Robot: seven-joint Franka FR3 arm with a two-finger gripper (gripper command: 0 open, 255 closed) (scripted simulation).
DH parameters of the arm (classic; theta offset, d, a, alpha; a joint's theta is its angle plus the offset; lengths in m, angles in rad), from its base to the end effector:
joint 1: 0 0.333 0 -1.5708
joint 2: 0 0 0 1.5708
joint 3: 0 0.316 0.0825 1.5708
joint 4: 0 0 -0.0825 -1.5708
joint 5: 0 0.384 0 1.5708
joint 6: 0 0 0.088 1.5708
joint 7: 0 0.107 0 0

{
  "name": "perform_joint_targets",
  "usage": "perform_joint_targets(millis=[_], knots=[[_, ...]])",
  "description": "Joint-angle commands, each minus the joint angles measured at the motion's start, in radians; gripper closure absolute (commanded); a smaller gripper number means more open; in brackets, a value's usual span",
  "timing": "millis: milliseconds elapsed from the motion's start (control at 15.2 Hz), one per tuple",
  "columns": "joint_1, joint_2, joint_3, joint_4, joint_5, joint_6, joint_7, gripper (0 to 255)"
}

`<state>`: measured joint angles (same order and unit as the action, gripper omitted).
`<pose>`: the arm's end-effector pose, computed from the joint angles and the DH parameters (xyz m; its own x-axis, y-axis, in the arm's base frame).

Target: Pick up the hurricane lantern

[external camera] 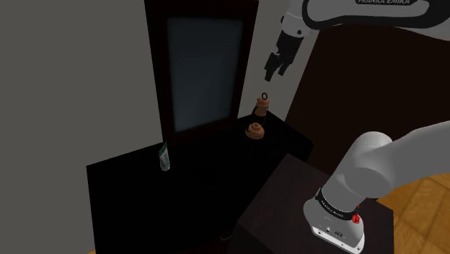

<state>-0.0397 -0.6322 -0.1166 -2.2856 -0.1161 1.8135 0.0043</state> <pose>0.3671 -0.0773 0.5937 0.9805 -0.1191 0.1563 -0.1277 -0.9907 0.0462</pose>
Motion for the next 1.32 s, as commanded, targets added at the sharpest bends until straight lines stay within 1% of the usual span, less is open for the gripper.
perform_joint_targets(millis=[0, 330, 660, 924, 1254], knots=[[-0.01, 0.048, -0.032, 0.0, -0.006, 0.04, -0.022, 0], [-0.033, 0.182, -0.114, 0.029, -0.008, 0.121, -0.087, 0], [-0.052, 0.333, -0.194, 0.083, 0.014, 0.193, -0.16, 0], [-0.068, 0.467, -0.251, 0.143, 0.053, 0.239, -0.227, 0], [-0.099, 0.648, -0.307, 0.242, 0.131, 0.278, -0.32, 0]])
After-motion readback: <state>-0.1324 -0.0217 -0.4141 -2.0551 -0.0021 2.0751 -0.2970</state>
